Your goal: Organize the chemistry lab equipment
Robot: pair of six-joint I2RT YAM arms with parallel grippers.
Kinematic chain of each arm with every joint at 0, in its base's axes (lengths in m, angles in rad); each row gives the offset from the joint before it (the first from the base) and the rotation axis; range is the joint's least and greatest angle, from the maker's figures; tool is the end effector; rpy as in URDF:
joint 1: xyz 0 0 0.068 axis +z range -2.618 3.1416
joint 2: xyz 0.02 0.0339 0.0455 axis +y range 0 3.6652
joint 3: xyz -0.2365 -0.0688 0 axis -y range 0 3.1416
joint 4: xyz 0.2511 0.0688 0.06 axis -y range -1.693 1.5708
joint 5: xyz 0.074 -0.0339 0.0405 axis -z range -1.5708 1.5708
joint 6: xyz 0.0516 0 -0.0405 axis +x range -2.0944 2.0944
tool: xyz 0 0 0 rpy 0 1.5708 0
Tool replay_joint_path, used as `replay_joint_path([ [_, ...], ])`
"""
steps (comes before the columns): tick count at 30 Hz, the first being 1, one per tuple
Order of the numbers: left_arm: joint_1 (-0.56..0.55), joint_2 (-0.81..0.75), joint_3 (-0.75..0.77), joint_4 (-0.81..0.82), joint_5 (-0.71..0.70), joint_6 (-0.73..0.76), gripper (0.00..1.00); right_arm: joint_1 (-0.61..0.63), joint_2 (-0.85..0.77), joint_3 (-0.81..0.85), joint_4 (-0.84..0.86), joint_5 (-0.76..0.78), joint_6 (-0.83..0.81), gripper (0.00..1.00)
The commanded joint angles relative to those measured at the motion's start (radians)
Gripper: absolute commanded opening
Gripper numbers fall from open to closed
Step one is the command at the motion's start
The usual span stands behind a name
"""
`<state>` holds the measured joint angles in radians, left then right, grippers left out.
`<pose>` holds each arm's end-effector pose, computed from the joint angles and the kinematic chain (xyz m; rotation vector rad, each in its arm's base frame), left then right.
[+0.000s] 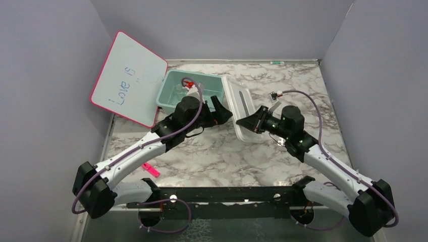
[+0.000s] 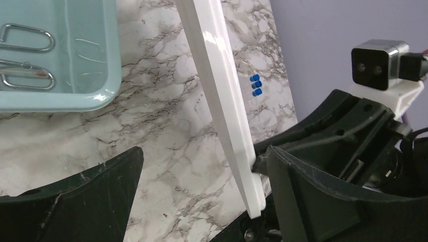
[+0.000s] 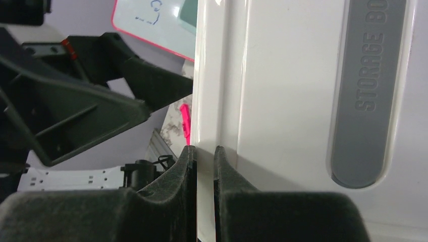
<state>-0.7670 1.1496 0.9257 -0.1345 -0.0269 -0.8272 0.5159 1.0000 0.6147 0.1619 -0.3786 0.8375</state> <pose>0.2163 -0.2065 0.2880 -0.0817 2.0715 -1.0086 0.2223 0.1480 0.2467 0.0179 1.9775 1.2692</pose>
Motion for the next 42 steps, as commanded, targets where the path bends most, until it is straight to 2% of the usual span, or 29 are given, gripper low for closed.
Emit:
replay_joint_path([
  [1, 0.008, 0.073, 0.022, 0.124, 0.095, -0.066, 0.94, 0.006, -0.046, -0.04, 0.111, -0.121, -0.062, 0.01],
  [6, 0.013, 0.141, -0.032, 0.268, 0.103, -0.178, 0.88, 0.008, -0.045, -0.068, 0.16, -0.186, -0.104, 0.01],
  [9, 0.014, 0.185, -0.034, 0.325, 0.125, -0.219, 0.8, 0.01, -0.037, -0.063, 0.135, -0.197, -0.155, 0.01],
  [15, 0.014, 0.248, -0.051, 0.367, 0.122, -0.267, 0.48, 0.02, -0.004, -0.062, 0.127, -0.219, -0.222, 0.01],
  [19, 0.013, 0.228, -0.072, 0.385, 0.1, -0.262, 0.22, 0.02, -0.015, -0.06, 0.102, -0.192, -0.244, 0.01],
  [20, 0.013, 0.217, -0.077, 0.391, 0.097, -0.254, 0.11, 0.019, -0.024, -0.058, 0.1, -0.191, -0.246, 0.01],
  [22, 0.013, 0.192, -0.08, 0.388, 0.097, -0.24, 0.0, 0.019, -0.042, -0.055, 0.105, -0.193, -0.243, 0.01],
  [24, 0.014, 0.163, -0.083, 0.39, 0.093, -0.236, 0.0, 0.019, -0.059, -0.038, 0.088, -0.191, -0.232, 0.08],
  [26, 0.013, 0.129, -0.086, 0.39, 0.079, -0.23, 0.0, 0.019, -0.083, -0.015, 0.057, -0.169, -0.21, 0.22],
  [31, 0.025, 0.049, -0.065, 0.353, 0.001, -0.187, 0.0, 0.02, -0.156, 0.022, 0.045, -0.094, -0.087, 0.47],
  [37, 0.099, -0.037, -0.033, 0.306, -0.085, -0.169, 0.0, 0.019, -0.198, 0.057, -0.055, 0.154, 0.213, 0.58],
  [42, 0.189, -0.086, 0.024, 0.286, -0.103, -0.199, 0.0, 0.02, -0.14, 0.091, -0.034, 0.166, 0.355, 0.68],
])
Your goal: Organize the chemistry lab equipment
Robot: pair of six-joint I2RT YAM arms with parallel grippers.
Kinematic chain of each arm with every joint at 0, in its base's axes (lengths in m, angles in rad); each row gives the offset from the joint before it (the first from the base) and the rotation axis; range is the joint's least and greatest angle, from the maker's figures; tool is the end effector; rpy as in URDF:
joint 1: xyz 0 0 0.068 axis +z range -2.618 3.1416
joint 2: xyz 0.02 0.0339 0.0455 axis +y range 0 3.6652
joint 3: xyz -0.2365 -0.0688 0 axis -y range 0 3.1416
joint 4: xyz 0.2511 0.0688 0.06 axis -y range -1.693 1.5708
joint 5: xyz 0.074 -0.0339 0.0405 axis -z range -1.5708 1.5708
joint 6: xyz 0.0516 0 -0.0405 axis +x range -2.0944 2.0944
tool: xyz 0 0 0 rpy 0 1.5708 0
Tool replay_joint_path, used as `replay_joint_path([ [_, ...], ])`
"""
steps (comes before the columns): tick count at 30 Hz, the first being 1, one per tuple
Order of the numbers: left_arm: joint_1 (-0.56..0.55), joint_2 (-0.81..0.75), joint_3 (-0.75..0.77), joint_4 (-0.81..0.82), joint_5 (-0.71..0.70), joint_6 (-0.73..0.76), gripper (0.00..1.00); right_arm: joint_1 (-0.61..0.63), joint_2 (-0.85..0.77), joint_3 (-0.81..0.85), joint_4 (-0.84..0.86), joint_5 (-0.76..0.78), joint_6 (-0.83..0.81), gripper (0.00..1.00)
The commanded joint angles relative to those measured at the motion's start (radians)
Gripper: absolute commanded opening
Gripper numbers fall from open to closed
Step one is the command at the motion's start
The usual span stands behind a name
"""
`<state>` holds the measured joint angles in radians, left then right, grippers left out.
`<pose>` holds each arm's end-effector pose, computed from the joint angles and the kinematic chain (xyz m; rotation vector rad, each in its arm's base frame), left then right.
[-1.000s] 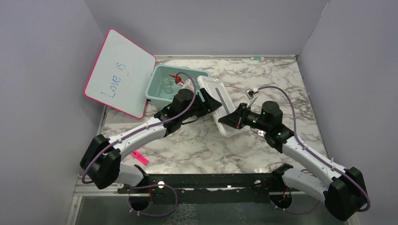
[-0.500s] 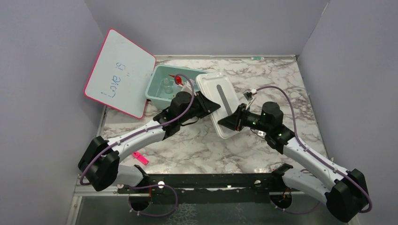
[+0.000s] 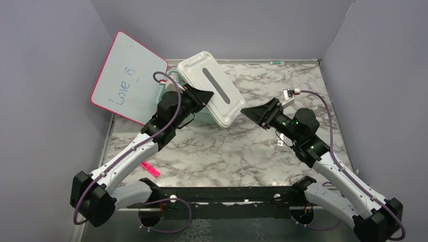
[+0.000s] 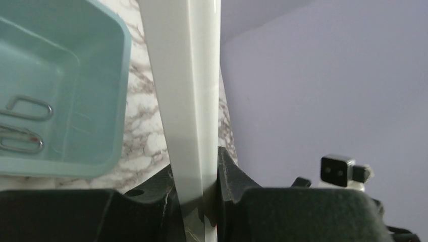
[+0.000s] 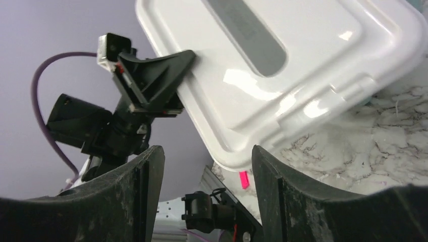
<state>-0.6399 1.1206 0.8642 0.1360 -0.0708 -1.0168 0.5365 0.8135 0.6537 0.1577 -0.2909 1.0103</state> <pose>0.2426 -0.1761 0.3057 -0.4003 1.7914 -1.1542 0.1974 0.1346 0.3044 0.1619 1.7599 1.4023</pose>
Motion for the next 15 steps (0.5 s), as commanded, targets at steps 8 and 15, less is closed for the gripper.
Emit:
replay_joint_path([
  [8, 0.119, -0.097, 0.131, 0.056, -0.071, -0.128, 0.0, -0.001, 0.262, 0.15, 0.26, -0.052, 0.382, 0.74],
  [15, 0.135, -0.108, 0.123, 0.122, -0.075, -0.248, 0.0, 0.003, 0.392, 0.268, 0.323, -0.059, 0.471, 0.74],
])
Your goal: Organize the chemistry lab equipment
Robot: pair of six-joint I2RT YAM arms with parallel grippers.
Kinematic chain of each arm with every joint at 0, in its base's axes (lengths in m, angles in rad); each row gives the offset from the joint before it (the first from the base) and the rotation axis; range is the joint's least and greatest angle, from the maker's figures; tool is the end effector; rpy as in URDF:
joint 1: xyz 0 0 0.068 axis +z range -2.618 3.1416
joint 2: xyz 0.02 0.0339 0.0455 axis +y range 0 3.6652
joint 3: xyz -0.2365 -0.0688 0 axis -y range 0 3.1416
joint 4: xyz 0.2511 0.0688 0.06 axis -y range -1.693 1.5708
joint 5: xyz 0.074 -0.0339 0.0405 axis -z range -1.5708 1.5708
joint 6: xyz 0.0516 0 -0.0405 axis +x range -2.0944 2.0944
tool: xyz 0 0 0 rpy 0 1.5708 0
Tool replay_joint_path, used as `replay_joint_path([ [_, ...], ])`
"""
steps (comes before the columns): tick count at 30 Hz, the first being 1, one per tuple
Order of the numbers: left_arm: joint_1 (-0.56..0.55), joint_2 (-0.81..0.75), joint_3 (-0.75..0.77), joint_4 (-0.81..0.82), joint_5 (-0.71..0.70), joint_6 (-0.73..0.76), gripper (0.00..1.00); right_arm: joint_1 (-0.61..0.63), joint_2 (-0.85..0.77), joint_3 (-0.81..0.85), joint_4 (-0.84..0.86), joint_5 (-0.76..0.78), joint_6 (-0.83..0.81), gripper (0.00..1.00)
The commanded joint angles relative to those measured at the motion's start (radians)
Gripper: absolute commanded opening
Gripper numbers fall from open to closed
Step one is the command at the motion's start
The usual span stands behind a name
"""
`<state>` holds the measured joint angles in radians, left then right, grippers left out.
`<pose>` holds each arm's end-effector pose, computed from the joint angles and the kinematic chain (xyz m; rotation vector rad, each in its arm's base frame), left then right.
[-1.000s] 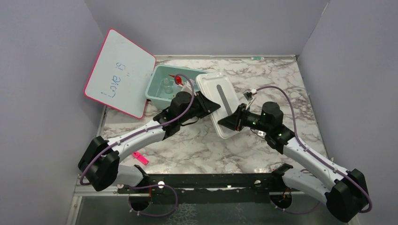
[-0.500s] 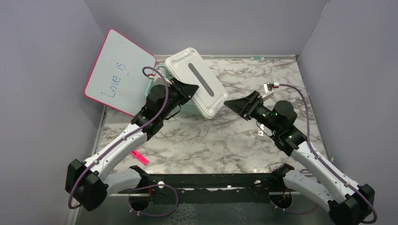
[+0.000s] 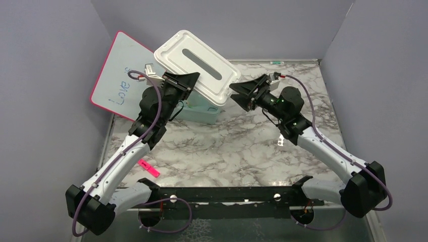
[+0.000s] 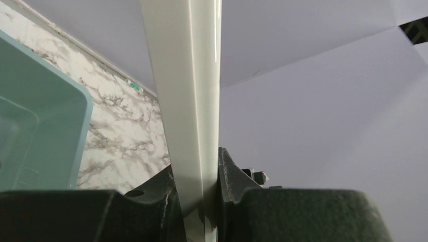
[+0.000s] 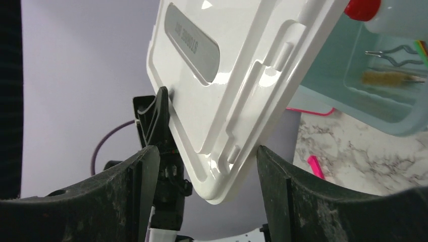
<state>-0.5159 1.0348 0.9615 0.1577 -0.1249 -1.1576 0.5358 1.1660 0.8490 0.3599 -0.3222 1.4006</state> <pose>0.2457 -0.1319 0.3688 -0.6142 1.4994 -1.2384 0.2556 0.1708 0.3149 0.4774 1.7635 1.7150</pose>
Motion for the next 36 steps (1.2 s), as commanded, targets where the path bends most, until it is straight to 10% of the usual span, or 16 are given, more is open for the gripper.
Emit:
replay_joint_path([
  [1, 0.011, -0.021, 0.021, 0.114, -0.022, -0.125, 0.0, 0.005, 0.058, 0.086, 0.125, -0.036, 0.093, 0.74],
  [9, 0.013, -0.024, 0.0, 0.158, -0.045, -0.177, 0.0, 0.03, 0.182, 0.14, 0.18, -0.056, 0.148, 0.65],
  [16, 0.016, -0.068, -0.038, 0.137, -0.091, -0.144, 0.0, 0.034, 0.201, 0.086, 0.315, -0.044, 0.189, 0.28],
  [26, 0.02, -0.18, -0.096, -0.231, -0.069, 0.106, 0.78, 0.033, 0.176, 0.033, 0.29, -0.069, 0.159, 0.01],
  [36, 0.02, -0.324, 0.017, -0.665, -0.312, 0.478, 0.88, 0.033, 0.366, 0.139, 0.355, -0.095, 0.079, 0.01],
])
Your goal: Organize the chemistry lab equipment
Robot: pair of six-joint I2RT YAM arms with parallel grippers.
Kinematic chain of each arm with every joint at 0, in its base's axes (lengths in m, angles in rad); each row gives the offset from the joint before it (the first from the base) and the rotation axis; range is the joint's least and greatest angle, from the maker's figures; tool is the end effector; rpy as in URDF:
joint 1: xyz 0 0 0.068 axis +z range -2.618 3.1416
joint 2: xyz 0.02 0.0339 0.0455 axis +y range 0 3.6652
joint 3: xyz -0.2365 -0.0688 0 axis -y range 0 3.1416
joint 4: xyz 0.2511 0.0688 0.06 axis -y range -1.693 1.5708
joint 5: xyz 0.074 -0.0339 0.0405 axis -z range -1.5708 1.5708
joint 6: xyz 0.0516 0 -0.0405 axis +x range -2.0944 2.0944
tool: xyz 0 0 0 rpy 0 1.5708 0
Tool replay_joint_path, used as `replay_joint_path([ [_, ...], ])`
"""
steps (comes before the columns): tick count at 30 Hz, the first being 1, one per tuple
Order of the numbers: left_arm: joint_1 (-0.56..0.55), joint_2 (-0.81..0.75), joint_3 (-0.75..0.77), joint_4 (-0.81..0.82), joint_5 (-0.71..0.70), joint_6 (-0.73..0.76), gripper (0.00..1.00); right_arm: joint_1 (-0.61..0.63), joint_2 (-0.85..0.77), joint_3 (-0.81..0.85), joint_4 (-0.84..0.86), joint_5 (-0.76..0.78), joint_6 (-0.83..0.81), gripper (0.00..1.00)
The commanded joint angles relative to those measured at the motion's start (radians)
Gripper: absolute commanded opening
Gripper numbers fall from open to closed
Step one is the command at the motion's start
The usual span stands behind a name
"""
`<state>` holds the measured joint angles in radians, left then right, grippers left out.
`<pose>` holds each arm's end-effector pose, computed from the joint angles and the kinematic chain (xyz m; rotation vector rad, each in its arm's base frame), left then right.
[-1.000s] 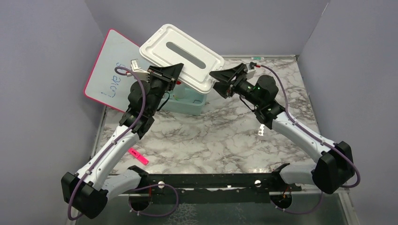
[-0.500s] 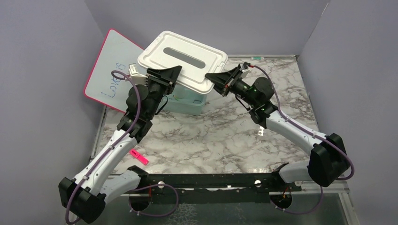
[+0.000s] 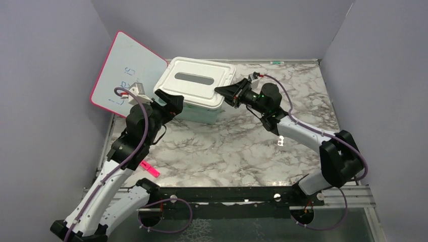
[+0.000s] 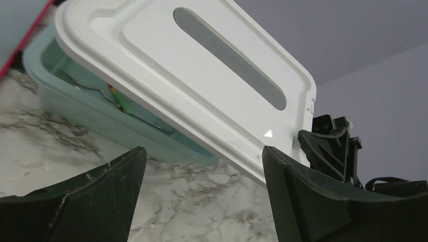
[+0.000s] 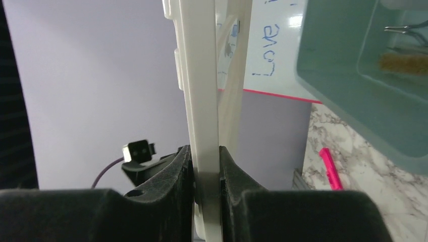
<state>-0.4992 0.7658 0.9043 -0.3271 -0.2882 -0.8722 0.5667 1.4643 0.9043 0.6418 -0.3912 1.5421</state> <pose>0.1925 -0.0882 0.3484 -0.5457 1.7275 -0.7401 0.2938 0.2103 0.2761 0.5064 1.7888 1.8932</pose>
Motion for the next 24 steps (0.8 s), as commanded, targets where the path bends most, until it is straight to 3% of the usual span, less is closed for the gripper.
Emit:
replay_joint_path([
  [1, 0.004, -0.059, 0.091, -0.194, -0.169, 0.218, 0.88, 0.002, 0.096, 0.099, 0.088, -0.03, -0.065, 0.01],
  [7, 0.004, -0.058, 0.151, -0.219, -0.268, 0.309, 0.88, 0.02, 0.251, 0.179, 0.15, -0.037, -0.089, 0.01],
  [13, 0.004, -0.016, 0.175, -0.221, -0.262, 0.337, 0.88, 0.036, 0.351, 0.208, 0.13, -0.027, -0.1, 0.01],
  [24, 0.004, 0.012, 0.159, -0.21, -0.226, 0.346, 0.88, 0.034, 0.334, 0.186, -0.05, 0.042, -0.179, 0.01],
])
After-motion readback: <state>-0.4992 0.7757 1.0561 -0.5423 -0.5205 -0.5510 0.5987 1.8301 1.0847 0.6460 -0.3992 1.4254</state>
